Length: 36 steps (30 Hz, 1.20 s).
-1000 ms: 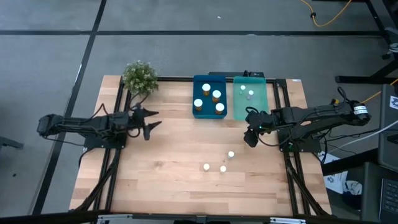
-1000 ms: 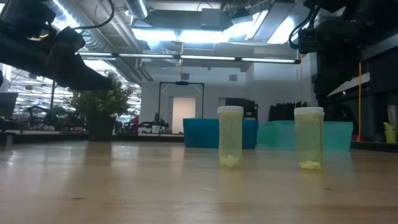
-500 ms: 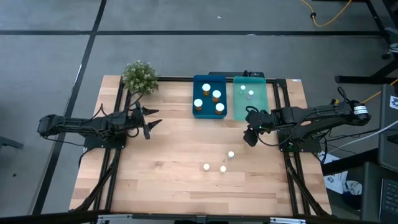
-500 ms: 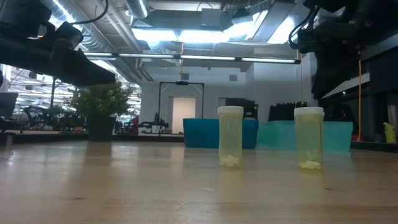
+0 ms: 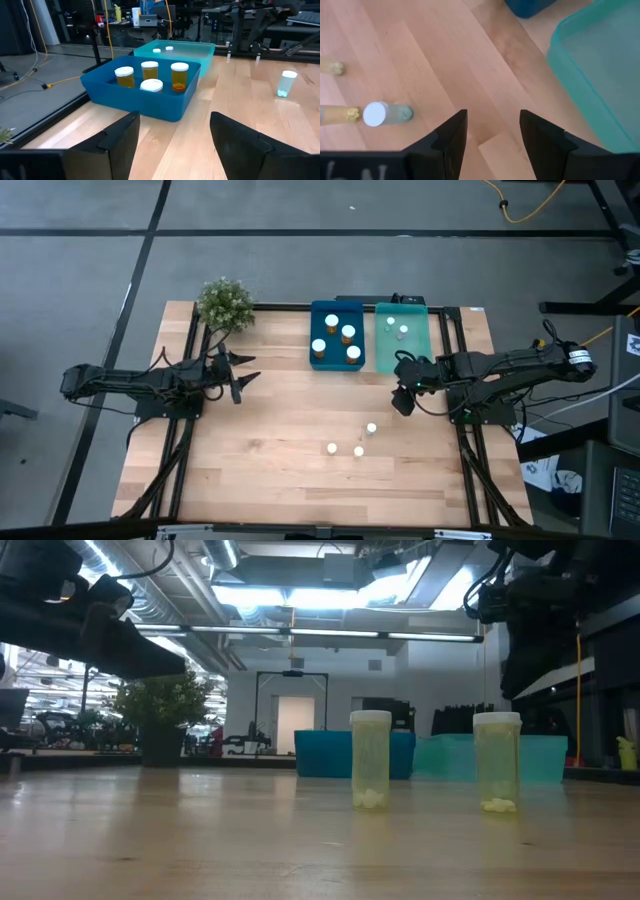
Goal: Pick and place medicine bottles into bin by pill shape (circle, oval)
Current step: Put the small green medicine bottle into the green bin
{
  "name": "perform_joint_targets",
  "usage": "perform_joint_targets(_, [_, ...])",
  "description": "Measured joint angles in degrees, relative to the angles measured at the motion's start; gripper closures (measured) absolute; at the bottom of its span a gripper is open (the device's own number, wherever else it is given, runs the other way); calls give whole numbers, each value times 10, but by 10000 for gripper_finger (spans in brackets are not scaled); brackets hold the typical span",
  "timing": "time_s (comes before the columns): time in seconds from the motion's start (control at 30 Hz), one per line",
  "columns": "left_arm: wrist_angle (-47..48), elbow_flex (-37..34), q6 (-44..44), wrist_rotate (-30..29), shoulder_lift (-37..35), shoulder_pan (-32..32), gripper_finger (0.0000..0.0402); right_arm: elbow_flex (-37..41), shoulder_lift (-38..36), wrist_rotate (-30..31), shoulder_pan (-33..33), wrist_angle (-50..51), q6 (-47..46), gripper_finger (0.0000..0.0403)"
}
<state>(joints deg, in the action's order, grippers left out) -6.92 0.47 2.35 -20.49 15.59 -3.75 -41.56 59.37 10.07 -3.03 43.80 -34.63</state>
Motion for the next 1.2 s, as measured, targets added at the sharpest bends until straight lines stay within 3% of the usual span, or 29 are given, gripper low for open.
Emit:
perform_joint_targets(0.23, [0,0,0,0,0,0,168,0,0,-6,-1,-5,25,219])
perform_joint_targets(0.4, [0,0,0,0,0,0,168,32,1,-32,-44,-54,58,219])
perform_joint_targets(0.63, [0,0,0,0,0,0,168,69,3,-102,-147,-101,-39,219])
perform_joint_targets(0.87, [0,0,0,0,0,0,168,68,3,-102,-225,-167,-115,219])
perform_joint_targets(1.2, [0,0,0,0,0,0,168,18,52,-96,-270,-175,-116,219])
